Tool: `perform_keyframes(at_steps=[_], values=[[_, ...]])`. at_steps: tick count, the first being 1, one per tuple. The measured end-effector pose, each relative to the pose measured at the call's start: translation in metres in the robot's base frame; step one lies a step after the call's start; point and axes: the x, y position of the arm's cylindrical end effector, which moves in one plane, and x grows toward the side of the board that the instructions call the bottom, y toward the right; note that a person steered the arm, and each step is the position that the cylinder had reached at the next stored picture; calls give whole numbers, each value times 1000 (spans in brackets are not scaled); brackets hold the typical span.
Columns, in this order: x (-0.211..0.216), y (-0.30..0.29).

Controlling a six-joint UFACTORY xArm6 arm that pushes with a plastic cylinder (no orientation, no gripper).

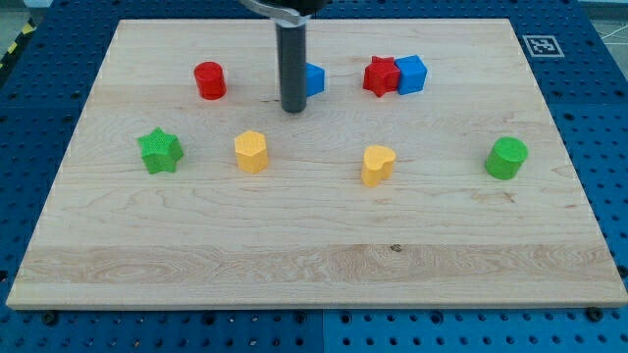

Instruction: Push green star along with yellow hexagon to the center

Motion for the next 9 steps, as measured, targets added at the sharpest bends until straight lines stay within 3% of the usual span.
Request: perform_keyframes(at_steps=[4,6,7,9], values=[[20,-206],[70,-202],[73,-164],[73,-164]])
